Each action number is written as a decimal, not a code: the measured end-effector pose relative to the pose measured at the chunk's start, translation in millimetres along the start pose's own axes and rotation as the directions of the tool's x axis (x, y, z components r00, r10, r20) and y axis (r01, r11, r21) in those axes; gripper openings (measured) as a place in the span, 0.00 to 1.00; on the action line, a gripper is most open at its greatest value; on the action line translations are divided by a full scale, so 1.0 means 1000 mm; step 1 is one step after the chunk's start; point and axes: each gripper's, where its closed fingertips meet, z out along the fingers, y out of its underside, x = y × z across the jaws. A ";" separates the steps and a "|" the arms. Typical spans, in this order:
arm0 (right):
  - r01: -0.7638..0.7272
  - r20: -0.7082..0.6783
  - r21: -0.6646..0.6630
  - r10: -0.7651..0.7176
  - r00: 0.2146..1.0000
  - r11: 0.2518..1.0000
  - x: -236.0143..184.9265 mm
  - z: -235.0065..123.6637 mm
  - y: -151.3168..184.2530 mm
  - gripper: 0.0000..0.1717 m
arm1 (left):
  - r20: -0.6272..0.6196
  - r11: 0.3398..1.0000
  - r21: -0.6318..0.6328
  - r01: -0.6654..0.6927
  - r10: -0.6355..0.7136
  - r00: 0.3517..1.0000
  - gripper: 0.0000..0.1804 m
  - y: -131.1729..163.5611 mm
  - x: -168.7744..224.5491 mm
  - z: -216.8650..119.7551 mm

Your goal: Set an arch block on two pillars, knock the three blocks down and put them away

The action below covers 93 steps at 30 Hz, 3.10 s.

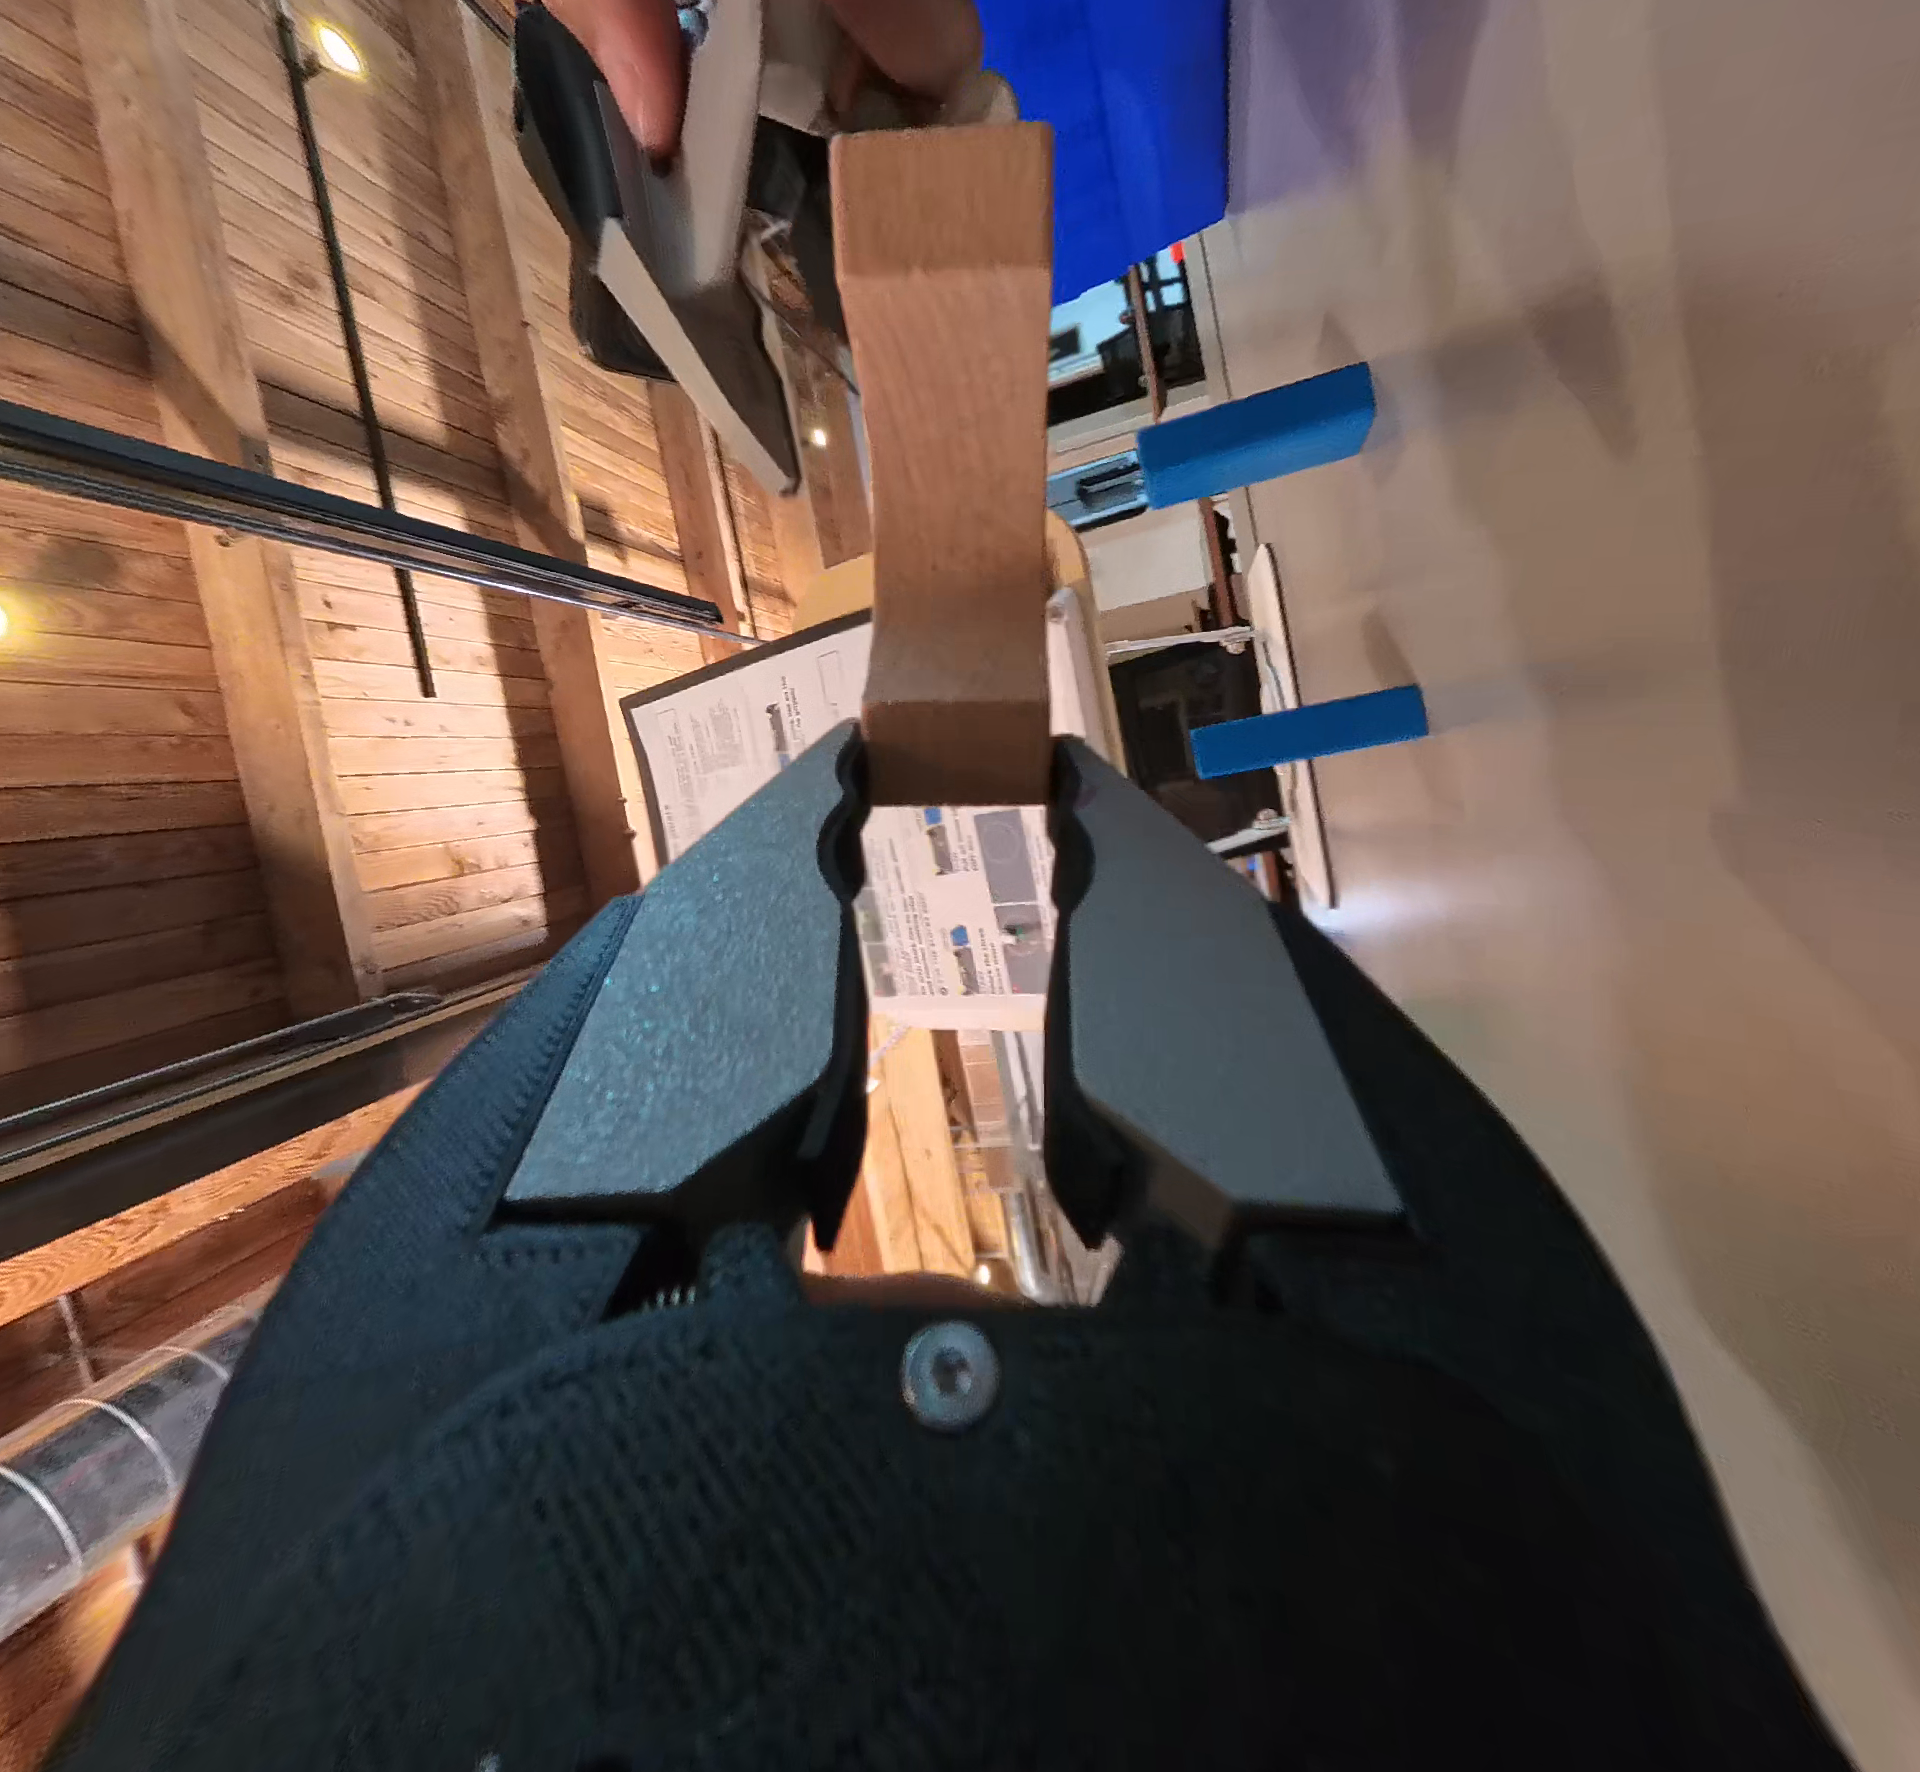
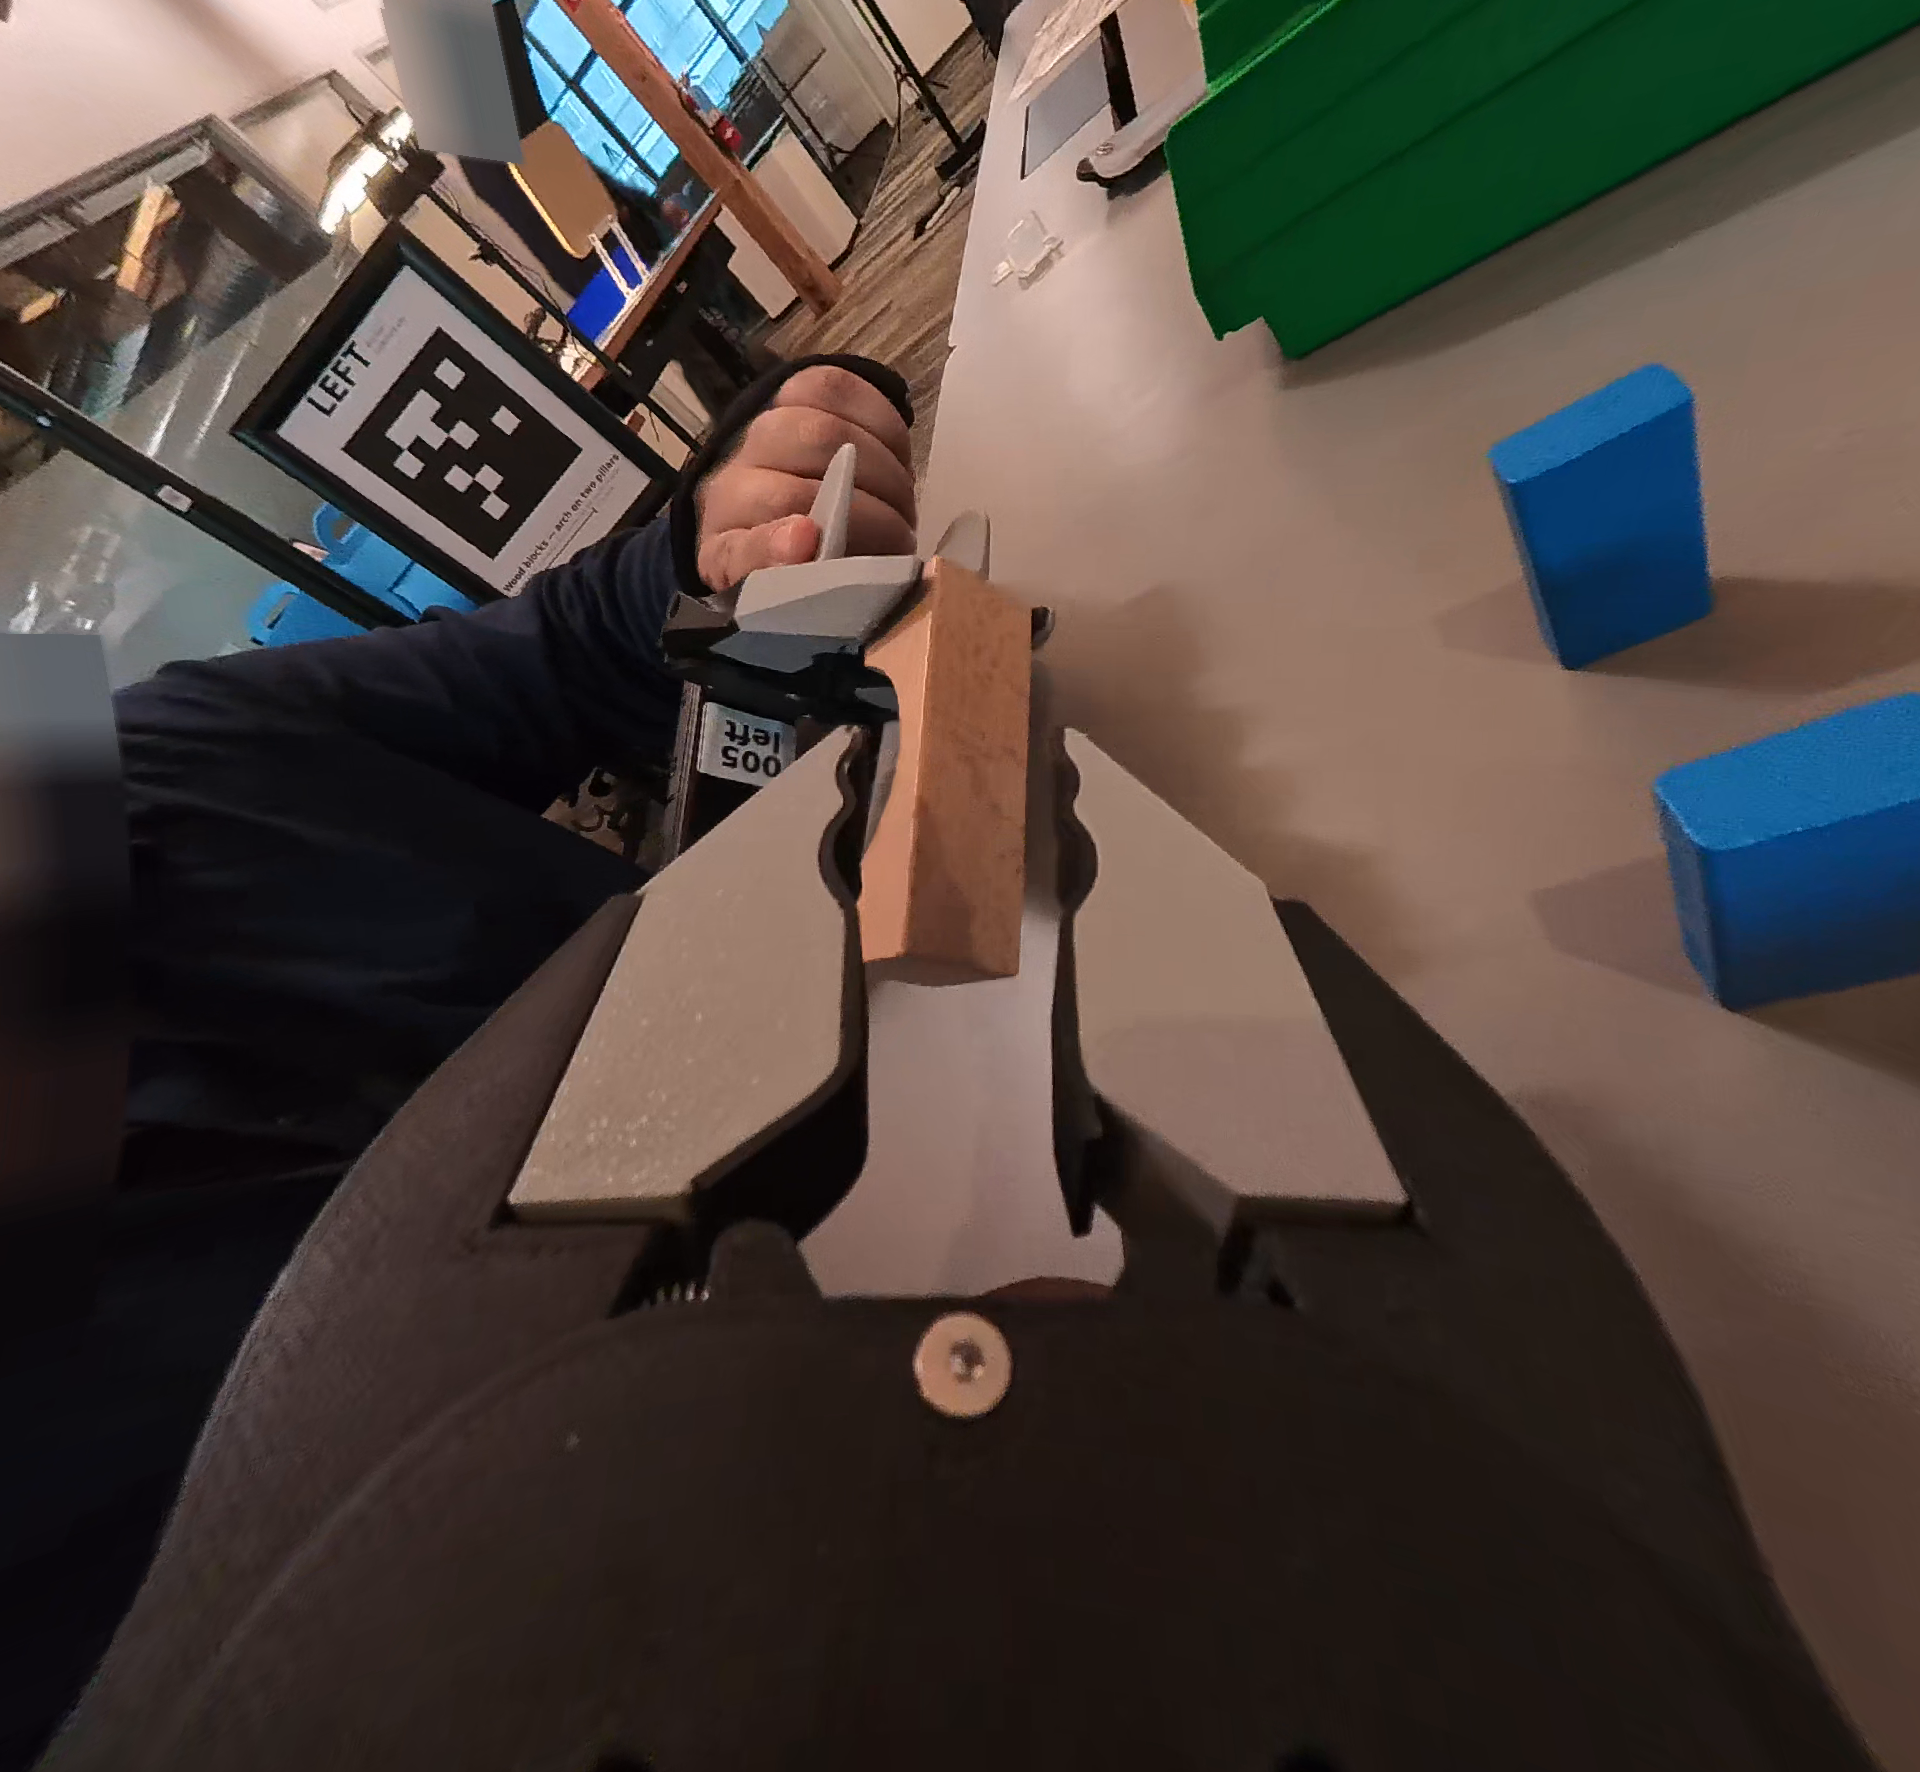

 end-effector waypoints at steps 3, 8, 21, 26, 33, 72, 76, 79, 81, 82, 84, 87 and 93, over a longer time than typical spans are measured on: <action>-0.037 0.062 -0.027 0.039 0.997 0.999 -0.007 0.006 0.006 0.22 | 0.047 1.000 0.011 -0.013 0.012 0.999 0.18 0.001 -0.010 -0.002; -0.086 0.191 -0.086 0.101 0.976 0.993 -0.026 0.022 0.016 0.26 | 0.077 0.999 0.026 -0.035 0.033 0.996 0.18 0.002 -0.018 -0.003; -0.041 0.121 -0.122 0.056 0.991 0.992 -0.017 0.032 0.023 0.19 | 0.073 0.996 0.048 0.072 -0.075 0.994 0.18 0.006 -0.009 -0.008; -0.035 0.046 -0.142 0.042 0.998 0.989 -0.005 0.035 0.028 0.19 | 0.000 0.993 0.027 0.111 -0.111 0.994 0.22 0.013 0.014 -0.010; 0.045 -0.093 -0.218 -0.067 0.993 0.975 0.011 0.038 0.039 0.19 | -0.390 0.934 0.001 0.358 -0.329 0.860 0.27 0.014 0.071 -0.033; 0.523 -0.263 -0.471 -0.679 0.686 0.711 0.022 0.034 0.040 0.18 | -0.784 0.001 -0.214 0.977 -0.597 -0.171 0.18 -0.033 0.017 -0.017; 0.537 -0.272 -0.470 -0.693 0.667 0.701 0.022 0.043 0.038 0.18 | -0.786 -0.039 -0.190 0.981 -0.593 -0.176 0.17 -0.028 0.011 -0.022; 0.538 -0.278 -0.471 -0.696 0.662 0.700 0.024 0.047 0.037 0.18 | -0.779 -0.040 -0.185 0.982 -0.602 -0.172 0.17 -0.025 0.011 -0.024; 0.545 -0.280 -0.473 -0.705 0.652 0.692 0.024 0.050 0.037 0.18 | -0.779 -0.042 -0.181 0.983 -0.604 -0.169 0.17 -0.024 0.011 -0.025; 0.553 -0.284 -0.476 -0.714 0.640 0.684 0.025 0.051 0.037 0.18 | -0.778 -0.045 -0.178 0.983 -0.605 -0.169 0.17 -0.024 0.010 -0.025; 0.570 -0.286 -0.485 -0.736 0.614 0.664 0.024 0.054 0.036 0.18 | -0.780 -0.055 -0.174 0.983 -0.602 -0.171 0.17 -0.023 0.009 -0.026; 0.583 -0.266 -0.489 -0.747 0.609 0.649 0.022 0.061 0.040 0.18 | -0.796 -0.085 -0.166 0.982 -0.577 -0.185 0.18 -0.025 0.004 -0.030; 0.598 -0.267 -0.467 -0.748 0.608 0.652 0.018 0.065 0.039 0.18 | -0.801 -0.114 -0.146 0.983 -0.569 -0.185 0.17 -0.023 -0.001 -0.032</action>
